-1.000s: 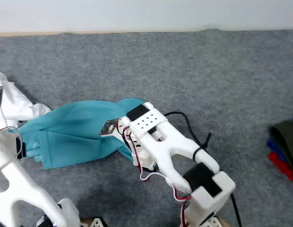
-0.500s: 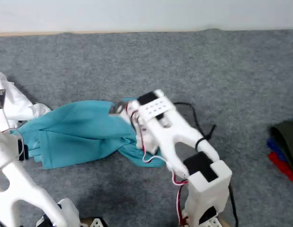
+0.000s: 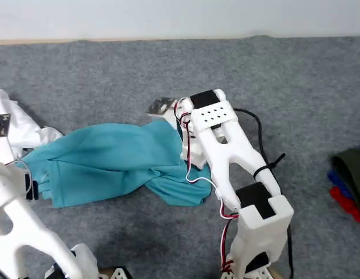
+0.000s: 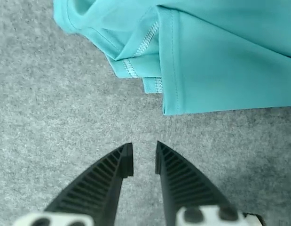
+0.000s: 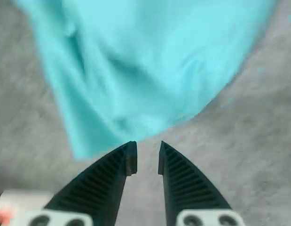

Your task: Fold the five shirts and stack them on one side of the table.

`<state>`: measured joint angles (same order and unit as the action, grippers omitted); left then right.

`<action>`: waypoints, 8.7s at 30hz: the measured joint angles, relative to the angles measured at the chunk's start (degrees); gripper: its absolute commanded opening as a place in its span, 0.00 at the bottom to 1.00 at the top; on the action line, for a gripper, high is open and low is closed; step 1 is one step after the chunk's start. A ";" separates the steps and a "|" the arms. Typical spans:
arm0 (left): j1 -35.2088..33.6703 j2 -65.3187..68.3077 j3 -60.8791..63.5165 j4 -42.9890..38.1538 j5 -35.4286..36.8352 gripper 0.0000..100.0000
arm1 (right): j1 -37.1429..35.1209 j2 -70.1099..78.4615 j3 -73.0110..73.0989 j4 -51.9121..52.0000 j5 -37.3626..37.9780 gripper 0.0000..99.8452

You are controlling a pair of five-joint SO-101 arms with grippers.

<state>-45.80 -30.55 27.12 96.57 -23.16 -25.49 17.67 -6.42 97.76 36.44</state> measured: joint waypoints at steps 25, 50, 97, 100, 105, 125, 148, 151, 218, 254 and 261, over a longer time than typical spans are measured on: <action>0.00 0.00 2.02 -5.01 -0.09 0.09 | -13.10 -1.85 14.86 -2.37 -1.67 0.18; 2.81 0.00 16.26 -8.79 -6.07 0.13 | -2.55 8.18 -0.97 2.02 -1.67 0.01; 8.26 22.07 18.29 -33.67 -6.42 0.00 | -2.64 8.79 -1.14 2.37 -3.52 0.01; 9.32 22.07 18.29 -33.76 -8.26 0.00 | -2.64 8.79 -1.14 2.37 -3.52 0.01; 13.27 22.07 16.70 -28.31 -9.05 0.00 | -2.46 8.44 -1.14 2.37 -3.69 0.01; 21.63 22.07 -42.81 2.20 3.87 0.00 | 12.31 -34.37 -1.14 1.58 -3.52 0.01; 31.21 22.59 -29.36 -0.18 6.51 0.00 | 17.05 -37.80 4.40 -1.23 3.52 0.01; 31.21 29.27 -27.08 -3.69 6.51 0.00 | 17.05 -34.20 7.12 -4.31 3.69 0.01; 34.37 38.42 -5.80 -18.64 -26.11 0.00 | 17.14 -21.89 9.05 -5.27 0.79 0.01; 35.43 37.71 -7.82 -14.51 -26.11 0.07 | 17.14 -21.89 9.05 -4.13 0.79 0.01; 34.46 37.71 -7.82 -14.33 -26.37 0.07 | 17.14 -21.89 9.05 -2.29 0.79 0.01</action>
<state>-11.34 7.16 19.30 82.24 -49.54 -8.35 -4.22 2.64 95.47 37.23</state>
